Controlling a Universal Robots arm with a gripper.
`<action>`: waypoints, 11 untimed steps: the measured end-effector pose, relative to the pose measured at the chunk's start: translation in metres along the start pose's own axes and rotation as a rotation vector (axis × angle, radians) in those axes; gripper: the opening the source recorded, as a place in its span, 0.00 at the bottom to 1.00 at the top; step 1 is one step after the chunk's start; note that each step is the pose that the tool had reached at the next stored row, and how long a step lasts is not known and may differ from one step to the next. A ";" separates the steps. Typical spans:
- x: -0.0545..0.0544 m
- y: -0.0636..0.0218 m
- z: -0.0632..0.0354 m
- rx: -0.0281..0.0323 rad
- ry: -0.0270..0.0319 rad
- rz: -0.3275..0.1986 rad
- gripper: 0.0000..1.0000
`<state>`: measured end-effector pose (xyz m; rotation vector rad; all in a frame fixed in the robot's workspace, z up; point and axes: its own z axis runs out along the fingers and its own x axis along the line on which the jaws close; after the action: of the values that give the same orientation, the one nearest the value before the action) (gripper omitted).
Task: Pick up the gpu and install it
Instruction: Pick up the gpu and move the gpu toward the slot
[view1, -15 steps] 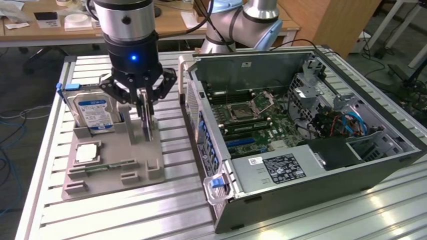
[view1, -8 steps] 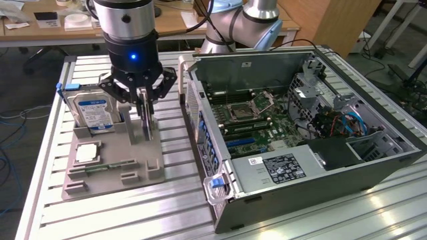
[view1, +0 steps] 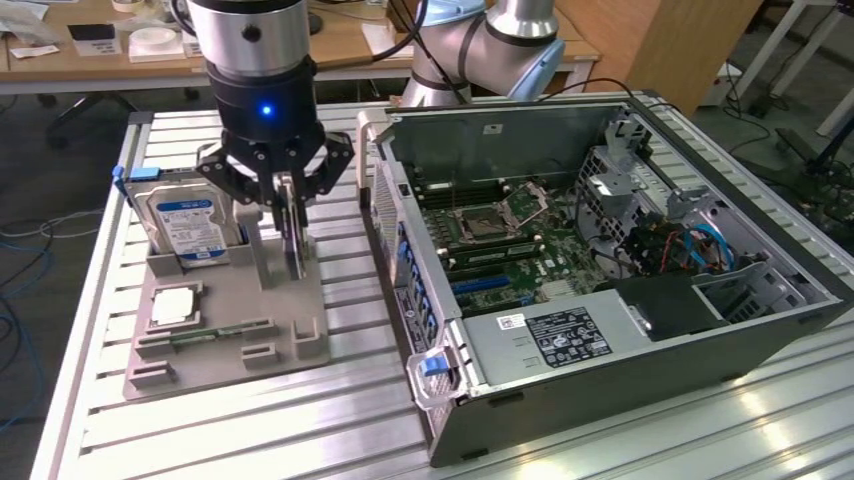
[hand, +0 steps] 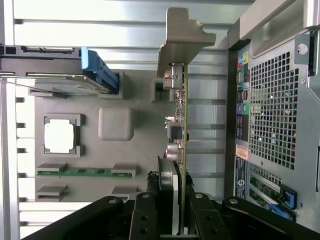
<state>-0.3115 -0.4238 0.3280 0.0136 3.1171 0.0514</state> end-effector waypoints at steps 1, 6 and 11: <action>0.000 0.0000 -0.0003 0.0001 0.0001 0.000 0.28; 0.000 0.0001 -0.0017 0.0001 -0.0001 0.000 0.28; 0.000 0.0001 -0.0031 0.0012 0.0001 0.000 0.28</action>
<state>-0.3115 -0.4238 0.3311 0.0135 3.1172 0.0496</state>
